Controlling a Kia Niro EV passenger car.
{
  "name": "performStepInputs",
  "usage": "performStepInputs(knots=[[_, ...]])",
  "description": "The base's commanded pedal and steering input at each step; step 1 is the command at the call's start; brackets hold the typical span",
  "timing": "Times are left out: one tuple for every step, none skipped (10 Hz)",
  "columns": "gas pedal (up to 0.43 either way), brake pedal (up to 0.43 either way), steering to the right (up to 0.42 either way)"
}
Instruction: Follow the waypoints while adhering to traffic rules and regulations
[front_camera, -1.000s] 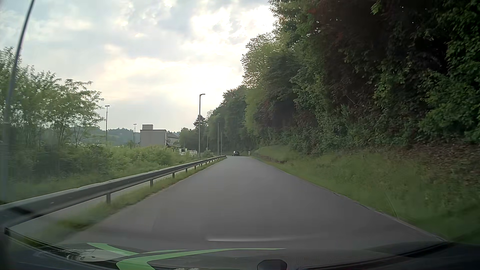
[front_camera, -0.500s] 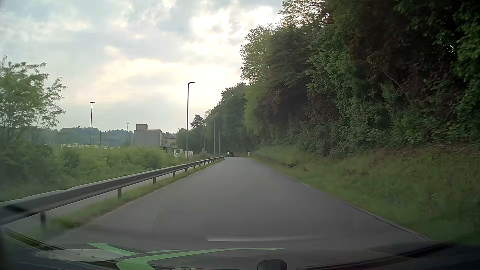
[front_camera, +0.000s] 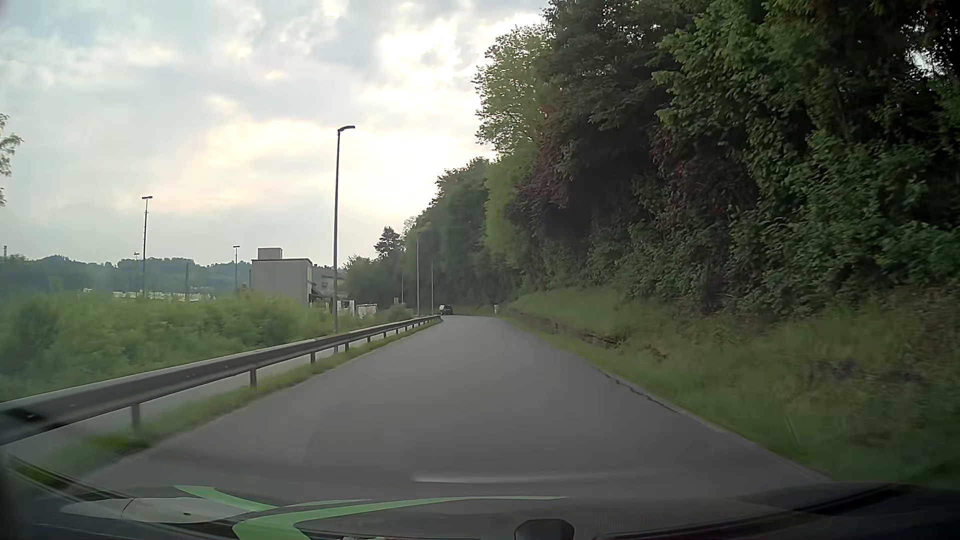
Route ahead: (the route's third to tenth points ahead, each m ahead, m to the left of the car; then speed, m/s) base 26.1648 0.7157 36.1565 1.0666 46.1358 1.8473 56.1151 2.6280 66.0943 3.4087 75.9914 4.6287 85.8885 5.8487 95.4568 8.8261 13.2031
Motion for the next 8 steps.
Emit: performStepInputs(knots=[[0.098, 0.000, 0.003], [0.098, 0.000, 0.003], [0.098, 0.000, 0.003], [0.098, 0.000, 0.003], [0.098, 0.000, 0.002], [0.098, 0.000, -0.001], [0.098, 0.000, -0.004], [0.098, 0.000, -0.006]])
